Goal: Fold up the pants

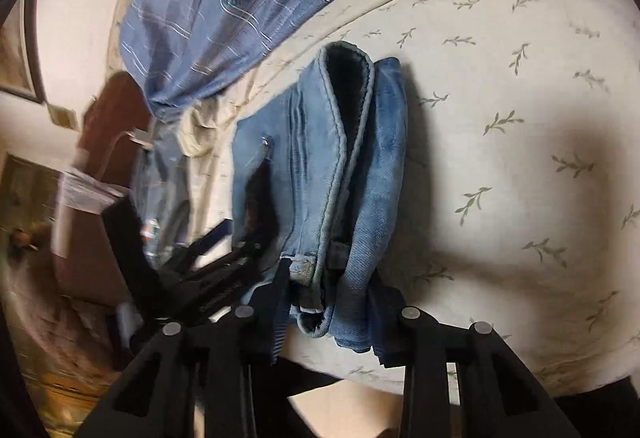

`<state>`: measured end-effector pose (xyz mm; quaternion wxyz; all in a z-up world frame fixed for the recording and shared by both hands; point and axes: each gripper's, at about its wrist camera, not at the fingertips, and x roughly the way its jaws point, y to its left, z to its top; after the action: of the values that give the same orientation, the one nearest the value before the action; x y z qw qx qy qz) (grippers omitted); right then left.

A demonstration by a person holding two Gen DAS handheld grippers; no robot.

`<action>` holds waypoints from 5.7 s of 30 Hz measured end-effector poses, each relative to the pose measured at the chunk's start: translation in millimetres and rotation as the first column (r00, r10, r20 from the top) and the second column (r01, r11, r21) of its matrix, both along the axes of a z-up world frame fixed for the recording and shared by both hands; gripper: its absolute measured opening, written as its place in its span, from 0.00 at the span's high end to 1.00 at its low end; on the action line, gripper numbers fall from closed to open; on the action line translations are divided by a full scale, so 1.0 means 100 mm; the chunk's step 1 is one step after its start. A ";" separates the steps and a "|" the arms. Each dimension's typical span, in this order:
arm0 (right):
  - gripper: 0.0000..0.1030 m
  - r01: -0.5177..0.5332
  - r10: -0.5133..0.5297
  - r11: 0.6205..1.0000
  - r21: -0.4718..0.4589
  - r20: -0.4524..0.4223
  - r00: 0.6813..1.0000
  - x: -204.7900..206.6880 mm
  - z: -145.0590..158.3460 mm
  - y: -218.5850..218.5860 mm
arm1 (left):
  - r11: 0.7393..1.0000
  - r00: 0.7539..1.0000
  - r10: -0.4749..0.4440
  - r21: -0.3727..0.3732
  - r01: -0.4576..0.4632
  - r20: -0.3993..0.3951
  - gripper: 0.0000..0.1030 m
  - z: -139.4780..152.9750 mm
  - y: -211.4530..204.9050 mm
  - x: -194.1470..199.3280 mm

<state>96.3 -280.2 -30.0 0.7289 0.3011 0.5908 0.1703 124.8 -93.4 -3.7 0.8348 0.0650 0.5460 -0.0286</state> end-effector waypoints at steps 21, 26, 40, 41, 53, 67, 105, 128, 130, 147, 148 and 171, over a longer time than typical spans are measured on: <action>0.74 0.060 -0.062 0.998 0.036 0.059 0.996 0.82 0.12 -0.15 | 1.000 1.000 0.000 -0.024 0.000 0.002 0.03 -0.03 0.08 0.03; 0.52 0.165 -0.160 0.979 0.124 -0.047 0.986 0.81 -0.26 -0.37 | 0.999 1.000 0.000 -0.036 0.001 0.015 0.03 0.00 0.09 0.02; 0.23 0.069 -0.069 0.986 0.149 -0.004 0.998 0.12 -0.12 -0.38 | 0.805 0.958 0.247 -0.518 -0.288 -0.148 0.04 -0.06 1.11 -0.23; 0.23 0.075 -0.073 0.978 0.197 -0.016 0.997 0.11 -0.18 -0.37 | 0.780 0.955 0.230 -0.552 -0.296 -0.186 0.04 -0.15 1.11 -0.23; 0.22 0.123 -0.126 0.960 0.252 -0.003 0.992 0.15 -0.14 -0.34 | 0.680 0.965 0.194 -0.685 -0.263 -0.177 0.05 -0.14 0.95 -0.08; 0.22 -0.080 0.062 0.996 0.040 0.337 0.939 0.87 0.81 0.40 | 0.805 0.994 0.099 -0.584 -0.104 -0.040 0.05 -0.21 0.65 -0.17; 0.54 -0.054 0.048 0.991 0.125 0.049 0.998 0.21 -0.11 0.00 | 0.847 0.989 0.081 -0.514 -0.134 -0.125 0.50 -0.07 0.54 -0.14; 0.66 -0.134 0.131 0.991 -0.024 0.441 0.888 0.61 1.74 0.34 | 0.913 0.951 0.043 -0.398 0.087 0.305 0.66 1.52 0.50 0.37; 0.66 -0.135 0.133 0.990 -0.029 0.454 0.881 0.73 1.78 0.37 | 0.913 0.948 0.048 -0.399 0.086 0.314 0.66 1.52 0.52 0.48; 0.66 -0.135 0.159 0.986 -0.093 0.342 0.926 1.18 0.63 0.32 | 0.898 0.985 0.096 -0.439 -0.023 0.144 0.63 0.30 0.50 0.82; 0.66 -0.134 0.157 0.987 -0.094 0.328 0.931 1.20 0.54 0.31 | 0.900 0.990 0.101 -0.434 -0.048 0.101 0.60 0.14 0.49 0.82; 0.45 -0.177 0.224 0.964 -0.201 0.243 0.944 1.00 0.26 0.45 | 0.930 0.990 0.125 -0.356 -0.095 0.063 0.27 0.04 0.57 0.37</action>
<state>196.5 -235.0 -4.1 0.8034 0.1484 0.5291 0.2294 161.9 -36.0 -0.2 0.8555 -0.1148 0.4991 -0.0763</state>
